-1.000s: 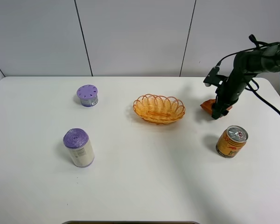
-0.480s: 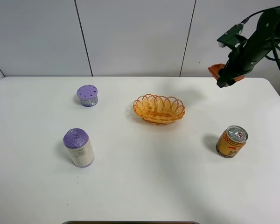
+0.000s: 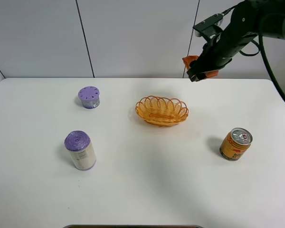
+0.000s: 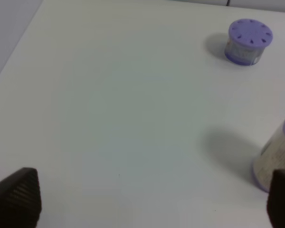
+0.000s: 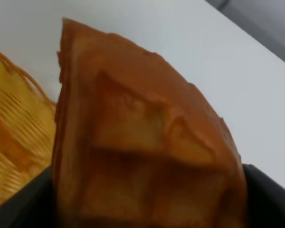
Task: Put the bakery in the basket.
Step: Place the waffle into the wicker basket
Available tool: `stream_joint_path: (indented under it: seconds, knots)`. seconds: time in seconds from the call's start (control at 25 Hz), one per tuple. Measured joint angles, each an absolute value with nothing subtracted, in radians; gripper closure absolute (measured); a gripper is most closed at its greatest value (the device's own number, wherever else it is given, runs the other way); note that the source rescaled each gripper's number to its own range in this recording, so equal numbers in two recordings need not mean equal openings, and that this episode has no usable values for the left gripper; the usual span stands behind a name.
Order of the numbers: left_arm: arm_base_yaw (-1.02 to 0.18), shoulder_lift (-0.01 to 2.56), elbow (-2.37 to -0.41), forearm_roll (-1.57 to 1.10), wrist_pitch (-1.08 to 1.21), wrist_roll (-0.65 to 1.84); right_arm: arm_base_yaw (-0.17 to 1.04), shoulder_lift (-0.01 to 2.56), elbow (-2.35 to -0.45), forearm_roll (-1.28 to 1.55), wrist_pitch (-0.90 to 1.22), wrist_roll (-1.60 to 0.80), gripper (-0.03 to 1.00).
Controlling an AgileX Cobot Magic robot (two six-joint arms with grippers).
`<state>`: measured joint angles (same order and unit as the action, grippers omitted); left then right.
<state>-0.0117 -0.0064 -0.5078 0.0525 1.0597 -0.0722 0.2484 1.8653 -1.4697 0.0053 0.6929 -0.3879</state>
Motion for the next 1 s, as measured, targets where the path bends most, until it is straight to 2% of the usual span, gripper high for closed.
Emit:
stream_joint_path:
  seconds: [0.56, 0.8, 1.0]
  knots:
    - [-0.012, -0.006, -0.508, 0.052, 1.060, -0.072, 0.474, 1.865, -1.470, -0.027, 0.555, 0.039, 0.94]
    - [-0.012, -0.006, -0.508, 0.052, 1.060, -0.072, 0.506, 1.865, -1.465, -0.159, 0.569, 0.267, 0.94]
    - [-0.012, -0.006, -0.508, 0.052, 1.060, -0.072, 0.507, 1.865, -1.352, -0.185, 0.524, 0.337, 0.94]
